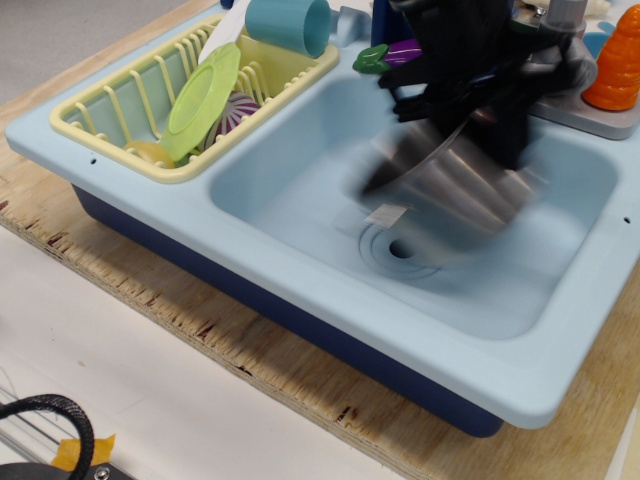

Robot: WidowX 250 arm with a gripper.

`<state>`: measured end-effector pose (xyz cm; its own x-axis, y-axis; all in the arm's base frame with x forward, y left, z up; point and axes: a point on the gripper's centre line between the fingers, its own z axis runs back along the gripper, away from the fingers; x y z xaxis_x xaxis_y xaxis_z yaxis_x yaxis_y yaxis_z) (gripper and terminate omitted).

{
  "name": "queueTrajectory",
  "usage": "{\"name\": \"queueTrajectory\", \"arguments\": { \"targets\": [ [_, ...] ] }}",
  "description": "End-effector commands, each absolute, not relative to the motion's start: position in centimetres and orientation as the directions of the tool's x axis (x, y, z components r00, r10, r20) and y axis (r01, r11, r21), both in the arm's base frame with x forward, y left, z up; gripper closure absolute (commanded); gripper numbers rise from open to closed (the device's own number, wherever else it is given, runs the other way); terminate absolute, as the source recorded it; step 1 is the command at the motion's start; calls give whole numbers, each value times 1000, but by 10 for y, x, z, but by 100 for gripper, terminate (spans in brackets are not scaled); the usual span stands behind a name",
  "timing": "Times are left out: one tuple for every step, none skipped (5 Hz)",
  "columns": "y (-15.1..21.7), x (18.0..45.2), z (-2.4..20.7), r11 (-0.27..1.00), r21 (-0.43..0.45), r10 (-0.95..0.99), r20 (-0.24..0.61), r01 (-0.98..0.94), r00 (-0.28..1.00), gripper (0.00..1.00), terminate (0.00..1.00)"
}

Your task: Flip pot upright which is in sink

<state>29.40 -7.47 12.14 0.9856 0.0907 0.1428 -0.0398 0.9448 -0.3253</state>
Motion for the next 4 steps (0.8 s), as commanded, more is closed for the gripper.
{"name": "queueTrajectory", "arguments": {
  "targets": [
    [-75,306,154,998,-56,7,201,5,979,100,0],
    [-76,308,152,998,-54,-6,188,16,982,0,0],
    [-76,308,152,998,-54,-6,188,16,982,0,0],
    [-76,308,152,998,-54,-6,188,16,982,0,100]
  ]
}}
